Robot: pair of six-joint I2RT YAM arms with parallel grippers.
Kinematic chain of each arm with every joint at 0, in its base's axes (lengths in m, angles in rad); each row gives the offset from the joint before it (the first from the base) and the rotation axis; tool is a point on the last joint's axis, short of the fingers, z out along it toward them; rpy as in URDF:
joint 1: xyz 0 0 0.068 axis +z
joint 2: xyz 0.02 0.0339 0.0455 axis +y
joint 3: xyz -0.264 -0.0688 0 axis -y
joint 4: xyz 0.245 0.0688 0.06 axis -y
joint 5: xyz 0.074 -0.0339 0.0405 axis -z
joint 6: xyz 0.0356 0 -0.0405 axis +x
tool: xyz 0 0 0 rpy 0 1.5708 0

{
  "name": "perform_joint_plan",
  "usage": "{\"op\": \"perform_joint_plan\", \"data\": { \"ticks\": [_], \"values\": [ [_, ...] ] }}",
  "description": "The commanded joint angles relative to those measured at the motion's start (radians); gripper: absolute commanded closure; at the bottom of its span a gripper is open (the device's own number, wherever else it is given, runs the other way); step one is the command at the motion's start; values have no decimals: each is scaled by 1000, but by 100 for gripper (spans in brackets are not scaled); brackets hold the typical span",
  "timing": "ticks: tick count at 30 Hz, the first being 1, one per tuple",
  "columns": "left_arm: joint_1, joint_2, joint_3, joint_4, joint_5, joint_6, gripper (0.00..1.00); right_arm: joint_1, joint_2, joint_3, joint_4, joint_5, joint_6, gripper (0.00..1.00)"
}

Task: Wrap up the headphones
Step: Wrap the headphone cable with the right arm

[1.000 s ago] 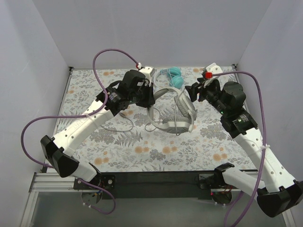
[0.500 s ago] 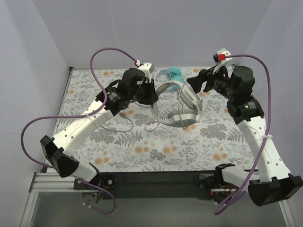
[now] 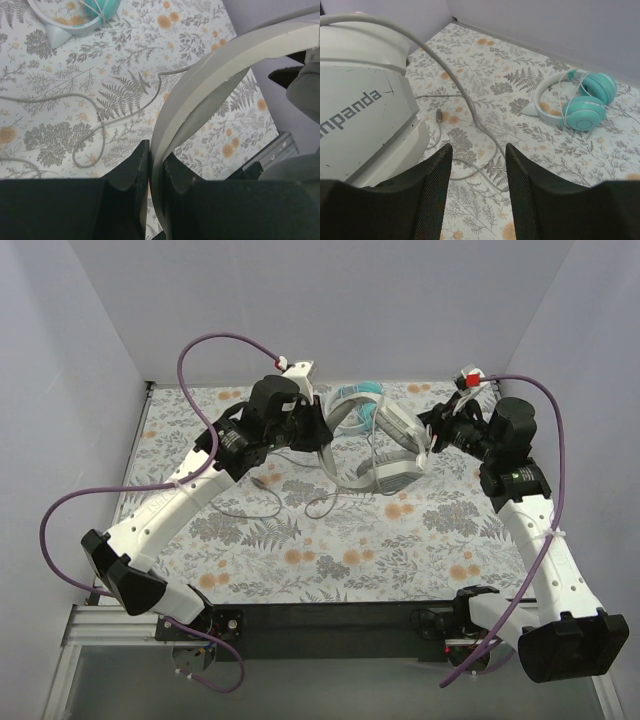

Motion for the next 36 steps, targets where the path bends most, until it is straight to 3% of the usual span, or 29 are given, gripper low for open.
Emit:
{"op": "perform_joint_plan", "data": {
  "ticks": [1,9,18,23,25,28,33,36],
  "values": [
    [12,-58,45,121,19,-64,100,-2,-24,23,145,-183,31,47],
    [32,-42,94,107,25,-75,100,-52,-53,-75,229,-147,69,37],
    [40,-9,176,53,27,-69,100,-103,-45,-357,633,-184,214,32],
    [40,-1,209,44,18,-78,100,-104,-83,-555,939,-186,379,34],
    [40,13,232,29,-19,-79,100,-103,-174,-621,1004,-166,425,37],
    [40,22,252,16,-39,-81,100,-68,-384,-760,1033,-70,497,34],
    [43,18,232,30,-65,-90,100,41,-670,-856,922,198,519,32],
    [43,16,230,35,-76,-96,100,80,-674,-833,921,254,557,31]
  ]
}}
